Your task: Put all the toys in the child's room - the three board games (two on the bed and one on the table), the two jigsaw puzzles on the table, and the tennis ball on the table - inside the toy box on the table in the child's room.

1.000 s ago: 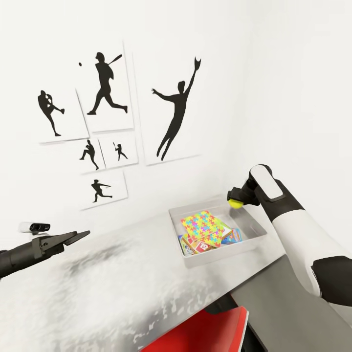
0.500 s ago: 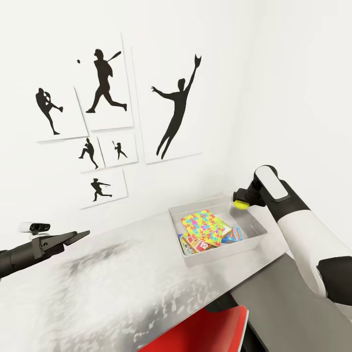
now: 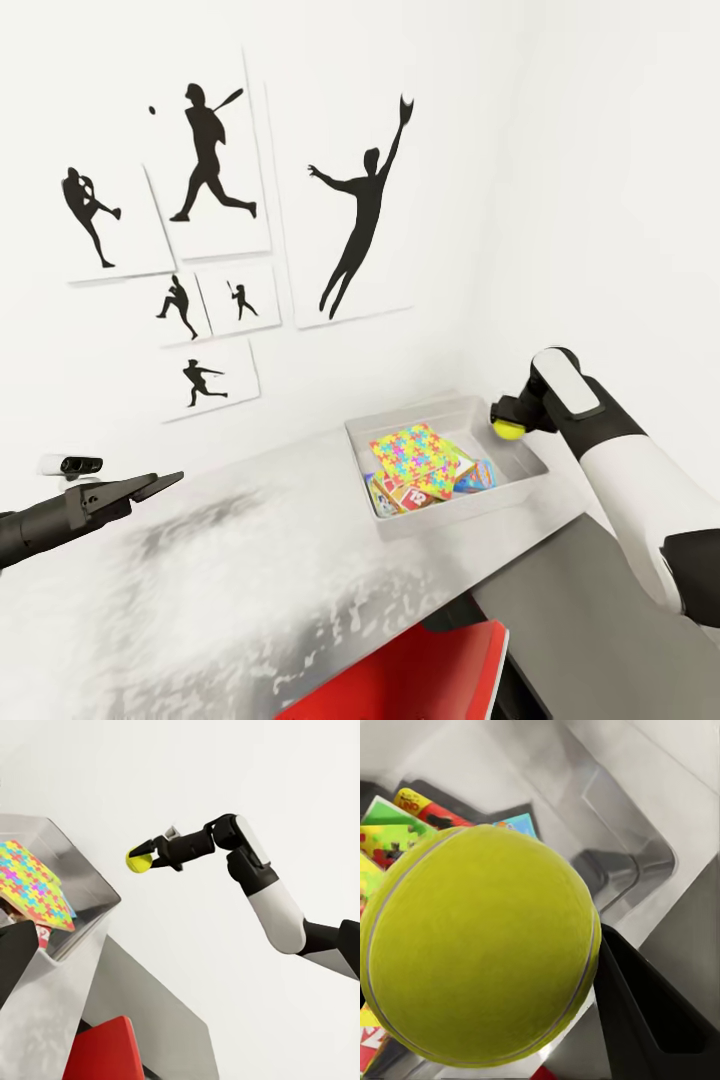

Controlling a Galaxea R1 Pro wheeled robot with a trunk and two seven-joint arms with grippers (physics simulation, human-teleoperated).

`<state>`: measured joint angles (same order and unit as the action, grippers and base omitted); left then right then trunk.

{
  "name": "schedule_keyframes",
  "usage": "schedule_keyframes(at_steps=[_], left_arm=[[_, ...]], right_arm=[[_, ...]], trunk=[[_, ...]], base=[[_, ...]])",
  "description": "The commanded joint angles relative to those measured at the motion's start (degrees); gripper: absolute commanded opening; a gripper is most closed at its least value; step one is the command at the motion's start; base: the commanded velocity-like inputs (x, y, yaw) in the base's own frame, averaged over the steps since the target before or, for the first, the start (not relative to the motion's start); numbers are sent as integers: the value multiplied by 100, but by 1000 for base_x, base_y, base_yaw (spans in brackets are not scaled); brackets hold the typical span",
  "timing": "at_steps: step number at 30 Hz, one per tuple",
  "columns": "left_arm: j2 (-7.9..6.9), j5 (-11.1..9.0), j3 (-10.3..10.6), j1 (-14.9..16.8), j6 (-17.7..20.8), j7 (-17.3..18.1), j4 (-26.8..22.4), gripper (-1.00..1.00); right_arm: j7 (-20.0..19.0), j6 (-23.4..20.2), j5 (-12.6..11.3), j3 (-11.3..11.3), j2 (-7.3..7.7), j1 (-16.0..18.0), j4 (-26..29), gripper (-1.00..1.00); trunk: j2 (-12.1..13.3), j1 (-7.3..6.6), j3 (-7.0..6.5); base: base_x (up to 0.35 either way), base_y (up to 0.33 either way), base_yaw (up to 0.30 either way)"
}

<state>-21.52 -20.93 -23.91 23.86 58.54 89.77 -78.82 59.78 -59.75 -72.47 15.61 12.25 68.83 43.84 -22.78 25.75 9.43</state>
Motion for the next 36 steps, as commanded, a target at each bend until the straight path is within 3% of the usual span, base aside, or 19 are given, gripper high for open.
schedule_keyframes(at_steps=[1,16,18,21,24,36], left_arm=[[-1,4,0,4,61,23,-2,100],[-1,2,0,4,61,23,-2,100],[-1,2,0,4,61,23,-2,100],[-1,2,0,4,61,23,-2,100],[-1,2,0,4,59,23,-2,100],[1,-5,0,4,58,23,-2,100]], right_arm=[[69,-1,-74,29,7,8,-27,-100],[52,-8,-48,30,14,7,-102,-100],[52,-9,121,30,10,7,-103,-100],[26,-10,624,10,5,9,-109,-100],[-46,-6,804,-16,0,14,-109,-100],[-113,172,905,-20,11,16,-112,-100]], trunk=[[-13,3,22],[-13,3,161],[-13,3,180],[-13,3,207],[-13,3,235],[-13,3,346]], base=[[0,0,0],[0,0,0],[0,0,0],[0,0,0],[0,0,0],[0,0,0]])
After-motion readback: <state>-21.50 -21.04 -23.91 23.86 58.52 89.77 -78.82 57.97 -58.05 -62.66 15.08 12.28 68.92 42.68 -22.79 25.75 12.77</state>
